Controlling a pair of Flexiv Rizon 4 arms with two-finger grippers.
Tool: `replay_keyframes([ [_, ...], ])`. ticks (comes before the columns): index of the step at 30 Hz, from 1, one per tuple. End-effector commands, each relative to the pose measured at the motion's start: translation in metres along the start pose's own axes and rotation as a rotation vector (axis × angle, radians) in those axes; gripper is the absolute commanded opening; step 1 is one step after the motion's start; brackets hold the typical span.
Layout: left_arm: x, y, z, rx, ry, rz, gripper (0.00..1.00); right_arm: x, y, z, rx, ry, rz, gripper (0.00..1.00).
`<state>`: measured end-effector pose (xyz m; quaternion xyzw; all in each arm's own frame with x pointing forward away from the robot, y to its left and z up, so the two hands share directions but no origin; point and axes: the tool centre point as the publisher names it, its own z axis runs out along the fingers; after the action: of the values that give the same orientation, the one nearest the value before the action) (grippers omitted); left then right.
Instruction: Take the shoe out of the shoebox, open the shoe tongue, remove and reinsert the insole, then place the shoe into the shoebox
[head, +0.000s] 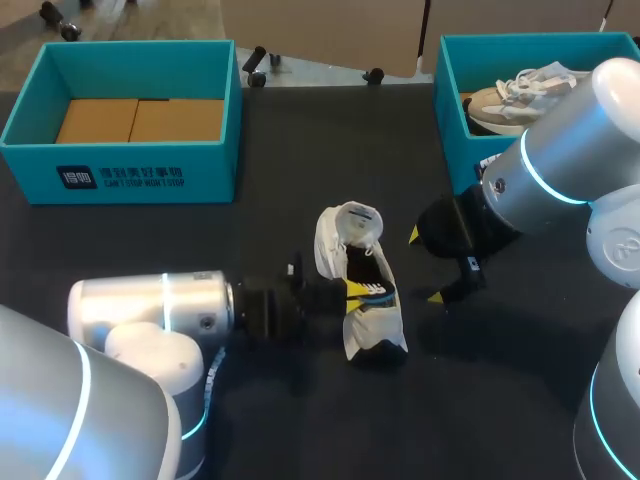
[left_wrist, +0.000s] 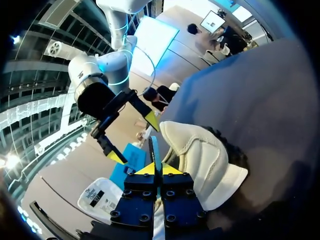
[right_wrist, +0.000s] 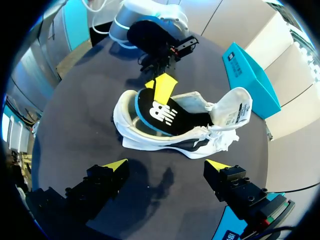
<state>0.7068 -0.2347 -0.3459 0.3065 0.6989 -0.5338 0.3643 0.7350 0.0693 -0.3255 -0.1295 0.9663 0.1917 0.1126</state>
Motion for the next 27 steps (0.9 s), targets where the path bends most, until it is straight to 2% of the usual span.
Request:
replay_keyframes([
  [1, -0.003, 0.011, 0.007, -0.014, 0.015, 0.011, 0.0, 0.001, 0.0, 0.001, 0.002, -0.002, 0.0, 1.0],
  [6, -0.006, 0.02, 0.007, -0.038, 0.006, 0.006, 0.0, 0.001, 0.0, 0.001, 0.002, -0.002, 0.0, 1.0],
  [10, -0.005, 0.017, 0.008, -0.041, 0.004, -0.001, 0.0, 0.001, 0.0, 0.001, 0.002, -0.002, 0.0, 1.0],
  [11, -0.004, 0.015, 0.008, -0.036, 0.008, 0.0, 0.07, 0.001, 0.0, 0.001, 0.002, -0.002, 0.0, 1.0],
  [12, -0.004, 0.012, 0.007, -0.03, 0.011, 0.002, 0.18, 0.001, 0.0, 0.001, 0.002, -0.002, 0.0, 1.0],
  [14, -0.005, 0.006, 0.005, -0.023, 0.015, 0.01, 0.31, 0.001, 0.0, 0.001, 0.002, -0.002, 0.0, 1.0],
  [19, -0.009, -0.003, -0.002, -0.007, 0.005, 0.016, 0.28, 0.001, 0.0, 0.001, 0.002, -0.002, 0.0, 1.0],
  [27, -0.01, -0.007, -0.003, 0.013, -0.009, -0.007, 0.23, 0.001, 0.0, 0.001, 0.002, -0.002, 0.0, 1.0],
])
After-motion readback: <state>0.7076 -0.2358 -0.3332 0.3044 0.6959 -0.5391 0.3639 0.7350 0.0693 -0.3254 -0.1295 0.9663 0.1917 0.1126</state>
